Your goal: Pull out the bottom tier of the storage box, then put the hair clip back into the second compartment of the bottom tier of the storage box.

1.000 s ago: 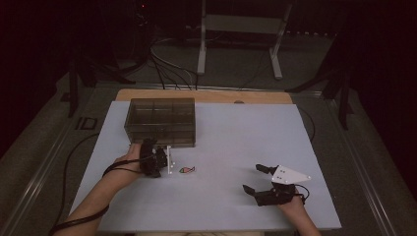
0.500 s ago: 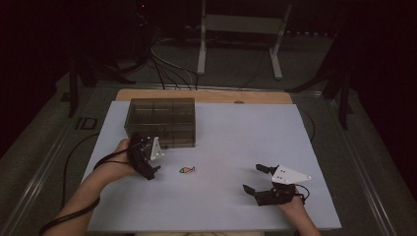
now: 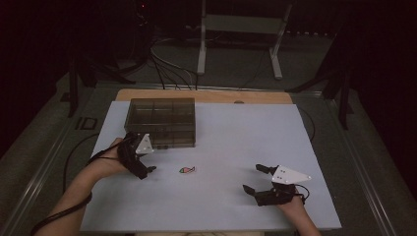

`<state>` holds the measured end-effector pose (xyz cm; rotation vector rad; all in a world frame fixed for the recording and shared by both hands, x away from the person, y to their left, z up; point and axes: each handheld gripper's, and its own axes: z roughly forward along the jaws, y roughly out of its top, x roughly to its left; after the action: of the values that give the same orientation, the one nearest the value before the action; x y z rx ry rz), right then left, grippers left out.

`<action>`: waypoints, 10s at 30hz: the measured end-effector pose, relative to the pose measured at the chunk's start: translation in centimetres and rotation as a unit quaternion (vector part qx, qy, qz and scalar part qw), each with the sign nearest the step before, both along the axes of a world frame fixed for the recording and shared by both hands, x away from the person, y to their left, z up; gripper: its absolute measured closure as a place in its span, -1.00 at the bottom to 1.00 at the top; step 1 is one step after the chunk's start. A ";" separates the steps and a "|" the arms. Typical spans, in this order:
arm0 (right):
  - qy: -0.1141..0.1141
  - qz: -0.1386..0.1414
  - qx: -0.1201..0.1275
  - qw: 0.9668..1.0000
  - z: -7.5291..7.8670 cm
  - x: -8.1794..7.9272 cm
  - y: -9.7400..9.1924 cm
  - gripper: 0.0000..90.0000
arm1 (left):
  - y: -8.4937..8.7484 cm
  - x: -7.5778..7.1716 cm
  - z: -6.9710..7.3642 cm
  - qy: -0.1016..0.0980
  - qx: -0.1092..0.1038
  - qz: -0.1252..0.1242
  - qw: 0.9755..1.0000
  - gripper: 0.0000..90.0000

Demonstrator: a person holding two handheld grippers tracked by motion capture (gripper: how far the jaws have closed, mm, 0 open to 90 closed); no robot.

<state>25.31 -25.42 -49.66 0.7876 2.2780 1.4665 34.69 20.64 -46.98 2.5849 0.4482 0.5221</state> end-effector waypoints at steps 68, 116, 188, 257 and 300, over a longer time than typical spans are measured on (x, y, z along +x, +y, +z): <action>0.003 -0.003 0.001 1.000 -0.1 0.1 -0.1 -0.70 | 2.3 6.6 -1.1 0.043 0.050 -0.050 0.997 0.33; 0.003 -0.001 -0.002 1.000 -0.2 0.1 -0.2 -0.70 | 2.3 6.5 -1.8 0.130 0.053 -0.178 0.974 0.95; 0.003 0.002 -0.004 1.000 -0.2 0.1 0.0 -0.70 | 2.6 1.3 1.1 0.107 -0.107 0.003 0.988 -1.00; 0.004 0.001 -0.004 1.000 -0.2 0.0 -0.1 -0.70 | 1.9 -10.2 -3.1 0.033 -0.241 0.106 0.964 -1.00; 0.006 0.002 -0.010 1.000 -0.2 0.0 0.0 -0.70 | 1.9 -10.2 -2.0 0.053 -0.272 0.073 0.958 -1.00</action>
<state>25.36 -25.44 -49.90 0.7881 2.3002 1.4416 24.46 22.56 -48.98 2.0633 0.7119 0.2571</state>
